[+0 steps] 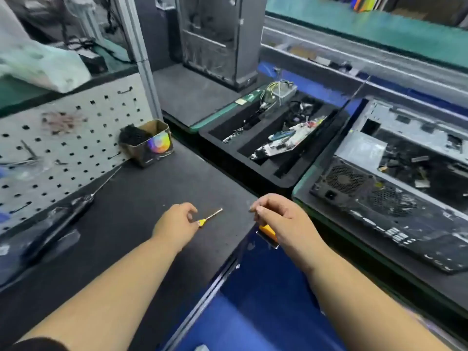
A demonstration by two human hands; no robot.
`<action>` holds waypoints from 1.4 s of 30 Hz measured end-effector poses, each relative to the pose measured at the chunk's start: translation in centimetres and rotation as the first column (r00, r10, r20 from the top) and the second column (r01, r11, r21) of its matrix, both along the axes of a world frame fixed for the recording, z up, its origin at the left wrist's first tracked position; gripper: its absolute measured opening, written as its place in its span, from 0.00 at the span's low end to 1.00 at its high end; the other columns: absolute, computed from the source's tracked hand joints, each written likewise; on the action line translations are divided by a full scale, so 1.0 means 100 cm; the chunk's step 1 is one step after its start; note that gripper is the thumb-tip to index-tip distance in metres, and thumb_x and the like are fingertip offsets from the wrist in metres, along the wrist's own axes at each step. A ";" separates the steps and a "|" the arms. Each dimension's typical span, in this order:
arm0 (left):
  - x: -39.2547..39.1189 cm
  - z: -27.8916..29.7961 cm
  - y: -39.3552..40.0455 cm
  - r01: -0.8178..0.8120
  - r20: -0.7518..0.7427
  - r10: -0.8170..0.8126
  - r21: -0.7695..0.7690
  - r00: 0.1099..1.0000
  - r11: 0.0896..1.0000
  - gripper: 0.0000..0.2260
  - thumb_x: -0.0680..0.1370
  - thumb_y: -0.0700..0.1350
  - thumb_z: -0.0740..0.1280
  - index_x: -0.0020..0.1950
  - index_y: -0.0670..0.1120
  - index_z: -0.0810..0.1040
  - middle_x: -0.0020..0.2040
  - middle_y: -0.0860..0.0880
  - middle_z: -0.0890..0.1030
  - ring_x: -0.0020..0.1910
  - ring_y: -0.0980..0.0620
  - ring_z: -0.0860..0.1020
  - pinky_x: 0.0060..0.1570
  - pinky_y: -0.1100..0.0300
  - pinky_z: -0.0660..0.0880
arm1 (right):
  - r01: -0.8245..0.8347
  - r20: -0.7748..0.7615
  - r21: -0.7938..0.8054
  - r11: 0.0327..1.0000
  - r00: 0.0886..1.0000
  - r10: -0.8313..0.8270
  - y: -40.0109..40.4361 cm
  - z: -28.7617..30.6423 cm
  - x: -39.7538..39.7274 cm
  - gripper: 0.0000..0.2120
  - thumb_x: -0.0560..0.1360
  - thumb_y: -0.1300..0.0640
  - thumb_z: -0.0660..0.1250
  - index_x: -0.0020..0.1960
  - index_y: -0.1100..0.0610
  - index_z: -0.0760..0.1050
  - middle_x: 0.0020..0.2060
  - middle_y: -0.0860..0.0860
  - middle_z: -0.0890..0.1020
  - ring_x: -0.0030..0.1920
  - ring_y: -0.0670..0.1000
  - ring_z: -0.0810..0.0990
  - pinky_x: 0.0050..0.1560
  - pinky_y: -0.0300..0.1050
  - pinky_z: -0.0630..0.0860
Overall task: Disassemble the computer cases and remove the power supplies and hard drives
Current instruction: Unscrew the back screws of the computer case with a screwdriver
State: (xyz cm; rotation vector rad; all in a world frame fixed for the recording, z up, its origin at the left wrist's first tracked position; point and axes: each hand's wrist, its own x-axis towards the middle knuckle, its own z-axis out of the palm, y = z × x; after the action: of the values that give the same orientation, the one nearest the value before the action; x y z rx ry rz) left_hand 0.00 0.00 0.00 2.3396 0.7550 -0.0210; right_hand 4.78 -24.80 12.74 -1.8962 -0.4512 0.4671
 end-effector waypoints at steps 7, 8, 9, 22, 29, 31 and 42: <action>0.016 -0.031 0.019 0.230 -0.312 -0.175 0.148 0.934 0.962 0.16 0.75 0.56 0.71 0.59 0.53 0.73 0.57 0.51 0.75 0.56 0.47 0.75 0.55 0.51 0.76 | 0.077 -0.047 -0.006 0.997 0.996 -0.078 0.038 -0.017 0.005 0.10 0.80 0.61 0.63 0.46 0.54 0.81 0.38 0.44 0.80 0.39 0.40 0.76 0.41 0.30 0.71; 0.017 -0.034 0.021 0.245 -0.320 -0.187 0.150 0.929 0.958 0.15 0.75 0.56 0.71 0.57 0.53 0.73 0.56 0.51 0.74 0.54 0.48 0.76 0.53 0.52 0.76 | 0.080 -0.052 -0.009 0.997 0.995 -0.080 0.040 -0.018 0.006 0.10 0.80 0.61 0.63 0.46 0.53 0.81 0.38 0.44 0.80 0.39 0.39 0.76 0.41 0.30 0.71; 0.019 -0.037 0.023 0.254 -0.321 -0.195 0.151 0.927 0.955 0.13 0.76 0.55 0.71 0.56 0.53 0.72 0.56 0.50 0.74 0.53 0.48 0.76 0.52 0.53 0.76 | 0.086 -0.055 -0.019 0.996 0.995 -0.087 0.042 -0.019 0.007 0.10 0.80 0.60 0.63 0.46 0.52 0.81 0.38 0.43 0.80 0.39 0.39 0.76 0.40 0.30 0.71; 0.044 0.009 0.009 0.288 0.091 -0.281 -0.083 0.956 0.954 0.08 0.76 0.53 0.70 0.42 0.54 0.73 0.40 0.52 0.76 0.37 0.51 0.75 0.36 0.56 0.73 | 0.192 0.018 -0.050 0.980 0.981 -0.192 0.043 -0.015 0.012 0.12 0.80 0.57 0.63 0.44 0.44 0.81 0.40 0.43 0.82 0.43 0.44 0.80 0.44 0.33 0.75; 0.053 0.072 -0.048 0.445 0.382 -0.329 -0.271 0.863 0.854 0.05 0.76 0.50 0.71 0.43 0.55 0.76 0.39 0.53 0.77 0.38 0.52 0.76 0.40 0.57 0.78 | 0.351 -0.033 0.035 0.936 0.936 -0.350 0.020 -0.012 0.014 0.10 0.78 0.57 0.65 0.46 0.43 0.80 0.41 0.44 0.83 0.40 0.42 0.78 0.38 0.32 0.76; 0.055 0.085 -0.065 0.488 0.428 -0.341 -0.302 0.837 0.819 0.05 0.76 0.49 0.72 0.44 0.54 0.77 0.39 0.52 0.77 0.38 0.51 0.77 0.41 0.55 0.78 | 0.401 -0.046 0.051 0.915 0.916 -0.398 0.010 -0.011 0.016 0.08 0.78 0.57 0.66 0.49 0.45 0.81 0.44 0.44 0.83 0.45 0.44 0.80 0.47 0.40 0.79; 0.078 0.129 -0.162 0.648 0.531 -0.429 -0.343 0.731 0.680 0.04 0.75 0.45 0.73 0.45 0.50 0.79 0.39 0.49 0.79 0.36 0.55 0.74 0.40 0.56 0.75 | 0.485 -0.030 0.123 0.866 0.874 -0.486 -0.065 0.008 0.033 0.04 0.77 0.52 0.67 0.47 0.51 0.80 0.44 0.51 0.83 0.48 0.55 0.81 0.54 0.56 0.79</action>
State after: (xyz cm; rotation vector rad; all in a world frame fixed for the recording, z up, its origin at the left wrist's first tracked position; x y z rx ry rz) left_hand 7.77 -16.16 12.93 1.8636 -0.1956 0.0068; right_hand 8.11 -31.28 13.55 -1.8018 0.0092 0.0951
